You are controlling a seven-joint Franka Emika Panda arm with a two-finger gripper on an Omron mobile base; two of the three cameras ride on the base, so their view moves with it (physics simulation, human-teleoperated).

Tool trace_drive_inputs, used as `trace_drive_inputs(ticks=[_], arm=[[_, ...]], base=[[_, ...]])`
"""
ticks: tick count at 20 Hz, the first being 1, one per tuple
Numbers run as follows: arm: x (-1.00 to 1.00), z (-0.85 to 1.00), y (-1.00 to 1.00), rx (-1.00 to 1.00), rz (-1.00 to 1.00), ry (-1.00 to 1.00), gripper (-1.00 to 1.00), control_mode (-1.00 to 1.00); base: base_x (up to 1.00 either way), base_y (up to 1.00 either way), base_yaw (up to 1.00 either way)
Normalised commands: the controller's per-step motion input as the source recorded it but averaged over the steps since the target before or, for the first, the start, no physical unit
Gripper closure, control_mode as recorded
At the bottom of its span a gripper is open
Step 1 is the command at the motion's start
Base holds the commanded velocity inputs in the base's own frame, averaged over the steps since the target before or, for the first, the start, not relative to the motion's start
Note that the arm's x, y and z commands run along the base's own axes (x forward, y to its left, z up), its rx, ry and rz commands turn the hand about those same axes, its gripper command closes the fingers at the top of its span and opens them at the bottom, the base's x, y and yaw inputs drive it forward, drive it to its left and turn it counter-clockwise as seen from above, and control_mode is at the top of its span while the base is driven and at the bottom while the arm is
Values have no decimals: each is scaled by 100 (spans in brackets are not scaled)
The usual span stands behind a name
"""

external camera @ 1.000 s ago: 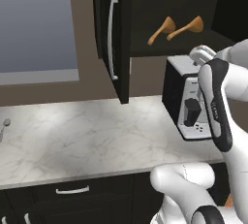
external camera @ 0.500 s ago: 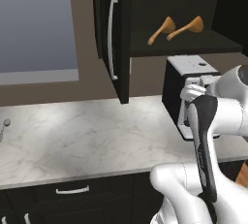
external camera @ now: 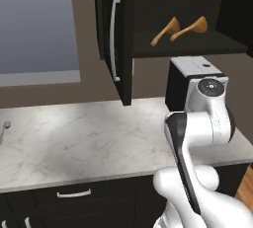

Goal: Organize the utensils by type. Pick up the wooden spoons from the counter and place them in the open cabinet. Then pick up the metallic utensils from the counter and place them in the open drawer.

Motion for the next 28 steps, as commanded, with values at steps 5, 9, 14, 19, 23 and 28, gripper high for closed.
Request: trace_drive_inputs(ticks=[5, 9, 14, 19, 23, 28], arm=[[-4, -41, 0, 0, 24, 7, -100, -100], [-17, -24, 0, 0, 13, 0, -100, -100], [-25, -23, 0, 0, 9, 0, -100, -100], [0, 0, 0, 0, 0, 0, -100, 100], [0, 0, 0, 0, 0, 0, -100, 100], [0, 0, 0, 0, 0, 0, -100, 100]], base=[[0, 0, 0], [0, 0, 0], [0, 0, 0], [-41, 0, 10], [-62, 0, 12], [-51, 17, 21]])
